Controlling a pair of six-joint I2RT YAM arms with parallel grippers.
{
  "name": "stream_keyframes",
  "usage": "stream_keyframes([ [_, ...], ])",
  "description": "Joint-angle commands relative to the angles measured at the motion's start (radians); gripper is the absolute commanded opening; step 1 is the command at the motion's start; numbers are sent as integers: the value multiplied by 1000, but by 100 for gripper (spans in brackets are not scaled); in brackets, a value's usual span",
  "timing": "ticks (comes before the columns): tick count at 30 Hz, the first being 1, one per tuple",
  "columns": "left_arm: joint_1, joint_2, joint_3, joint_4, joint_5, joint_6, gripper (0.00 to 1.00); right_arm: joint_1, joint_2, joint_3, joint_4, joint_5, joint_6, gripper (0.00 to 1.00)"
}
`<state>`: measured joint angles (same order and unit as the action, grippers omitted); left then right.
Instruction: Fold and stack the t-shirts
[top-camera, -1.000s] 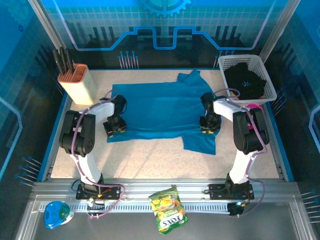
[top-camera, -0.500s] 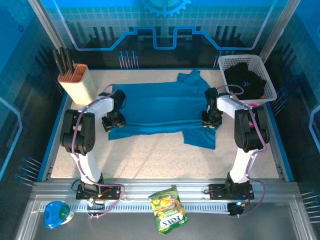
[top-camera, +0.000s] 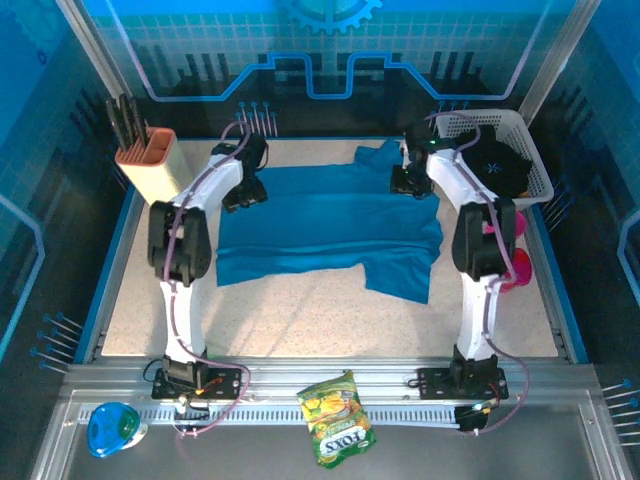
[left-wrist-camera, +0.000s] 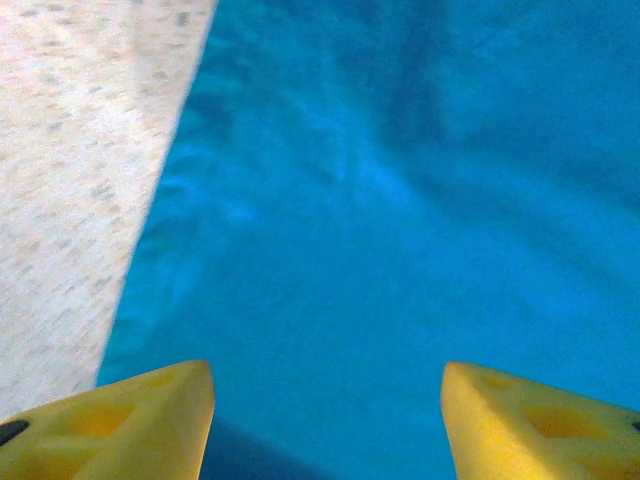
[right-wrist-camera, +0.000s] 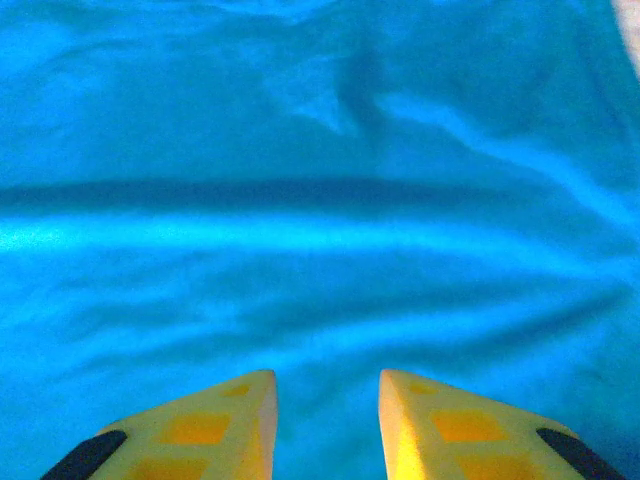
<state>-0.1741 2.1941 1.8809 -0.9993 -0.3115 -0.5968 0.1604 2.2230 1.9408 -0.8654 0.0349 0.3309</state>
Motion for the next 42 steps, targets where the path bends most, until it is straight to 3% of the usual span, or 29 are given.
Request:
stream_keyframes([
  [1,0,127,125,-90,-28,30,62,-25,154,103,-60,-15,4,33],
  [5,1,210,192,-115,-44,33,62,-44,255,216,-122,51,43,27],
  [8,1,215,169,-107,-39,38,61,-53,261,207,-158,90,71,23],
  [22,-10,82,-117,5,59,56,58,-75,-24,-265,-50,142,127,18],
  [33,-94,-108,-358,101,91,22,58,-75,-222,-540,40,122,135,18],
  [38,-107,-181,-320,63,73,24,61,-76,-261,-548,32,119,131,18],
  [42,-98,-223,-184,-42,-38,43,68,-75,-315,-533,13,110,123,20],
])
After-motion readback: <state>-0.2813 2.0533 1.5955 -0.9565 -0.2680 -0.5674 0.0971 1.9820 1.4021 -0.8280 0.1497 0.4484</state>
